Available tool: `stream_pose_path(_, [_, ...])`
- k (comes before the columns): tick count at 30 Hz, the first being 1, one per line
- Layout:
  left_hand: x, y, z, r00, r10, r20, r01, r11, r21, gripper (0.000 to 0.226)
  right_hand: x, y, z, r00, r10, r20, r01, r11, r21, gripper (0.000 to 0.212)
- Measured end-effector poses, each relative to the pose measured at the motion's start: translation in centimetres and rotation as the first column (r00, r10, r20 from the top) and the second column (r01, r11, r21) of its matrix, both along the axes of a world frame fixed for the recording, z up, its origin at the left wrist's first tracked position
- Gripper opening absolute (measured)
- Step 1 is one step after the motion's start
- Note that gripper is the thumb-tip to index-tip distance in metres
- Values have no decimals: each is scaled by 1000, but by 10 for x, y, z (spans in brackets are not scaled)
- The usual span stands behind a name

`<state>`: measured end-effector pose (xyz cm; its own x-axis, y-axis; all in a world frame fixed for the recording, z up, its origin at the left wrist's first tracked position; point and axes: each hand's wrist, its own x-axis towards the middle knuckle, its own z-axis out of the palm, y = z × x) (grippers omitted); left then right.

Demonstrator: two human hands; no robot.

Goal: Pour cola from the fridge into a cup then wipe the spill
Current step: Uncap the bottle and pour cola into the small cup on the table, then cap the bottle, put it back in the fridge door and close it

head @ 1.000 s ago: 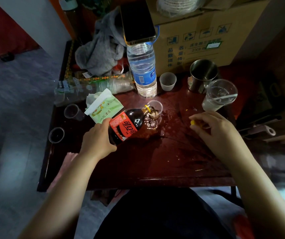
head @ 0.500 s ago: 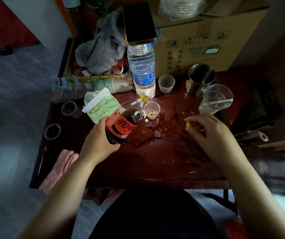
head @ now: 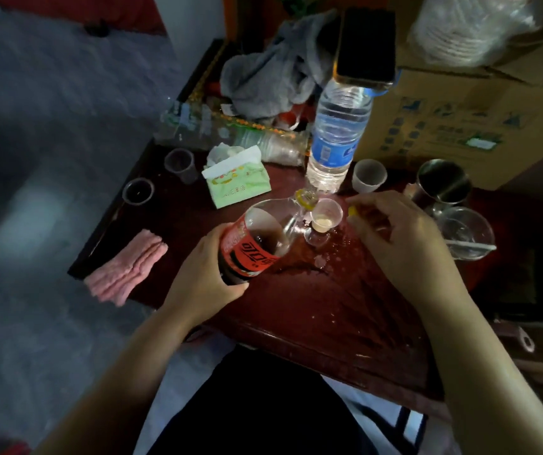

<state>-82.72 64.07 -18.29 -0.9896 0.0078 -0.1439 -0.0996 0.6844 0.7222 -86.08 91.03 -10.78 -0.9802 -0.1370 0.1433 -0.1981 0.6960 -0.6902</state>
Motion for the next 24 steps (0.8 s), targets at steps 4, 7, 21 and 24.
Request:
stream_pose_path(4, [20,-8,-1,998,60,27,-60,998,9,91,-9,-29,8,997,81,-18,-83,992,-95,20])
stream_pose_path(7, [35,-19,0,996,87,13,-87,996,32,87,-9,-56,13,988,156,-15,-157,975,-156,21])
stream_pose_path(21, [122,-116,23,965,237,-115,-239,971,-7,88,48,-174,45,920,388,-49,-390,900,-195,23])
stream_pose_path(24, [157,-147,31,941,305,-149,-308,951,1,89,72,-215,53,895,443,-62,-446,877,-179,23])
